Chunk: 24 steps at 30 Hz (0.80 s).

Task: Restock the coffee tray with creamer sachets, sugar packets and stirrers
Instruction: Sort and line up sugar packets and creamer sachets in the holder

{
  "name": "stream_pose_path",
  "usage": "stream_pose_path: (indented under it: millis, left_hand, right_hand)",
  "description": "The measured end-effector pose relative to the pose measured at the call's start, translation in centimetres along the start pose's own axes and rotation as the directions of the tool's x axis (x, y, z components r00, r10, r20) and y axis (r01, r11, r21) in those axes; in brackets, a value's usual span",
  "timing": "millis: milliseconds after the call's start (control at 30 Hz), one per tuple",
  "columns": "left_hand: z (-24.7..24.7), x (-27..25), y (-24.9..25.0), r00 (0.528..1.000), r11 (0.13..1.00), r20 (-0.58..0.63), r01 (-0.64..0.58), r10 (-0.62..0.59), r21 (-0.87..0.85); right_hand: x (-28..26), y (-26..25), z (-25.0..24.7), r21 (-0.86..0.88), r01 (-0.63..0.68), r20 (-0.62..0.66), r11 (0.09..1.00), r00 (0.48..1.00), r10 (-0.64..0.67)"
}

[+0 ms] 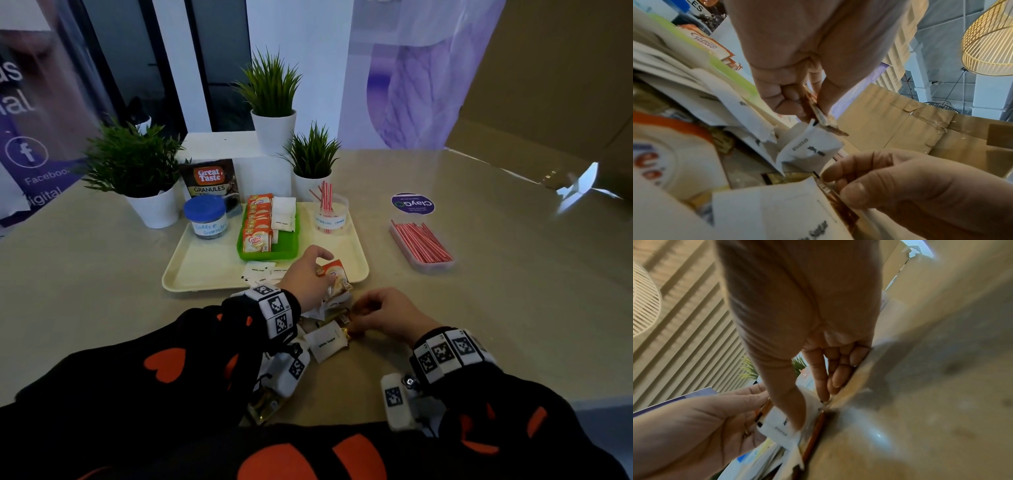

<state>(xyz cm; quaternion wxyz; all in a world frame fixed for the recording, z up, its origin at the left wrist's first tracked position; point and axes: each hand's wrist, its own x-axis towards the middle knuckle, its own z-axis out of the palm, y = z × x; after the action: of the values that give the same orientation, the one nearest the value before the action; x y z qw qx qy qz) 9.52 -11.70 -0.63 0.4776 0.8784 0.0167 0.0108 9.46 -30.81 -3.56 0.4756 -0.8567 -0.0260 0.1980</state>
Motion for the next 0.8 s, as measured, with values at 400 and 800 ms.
stream_pose_path:
  millis: [400,800]
  left_hand:
    - [-0.7,-0.2,-0.9,0.997,0.994,-0.029,0.065,-0.068,-0.089]
    - [-2.1,-0.3,-1.6,0.994,0.985,-0.059,0.077,-0.087,-0.152]
  right_hand:
    - [-0.3,-0.9,0.6,-0.255,-0.059,-0.064,0.965,0.997,0.044]
    - [-1.4,-3.2,-1.8,0.049,0.194,-0.398,0.980,0.904,-0.159]
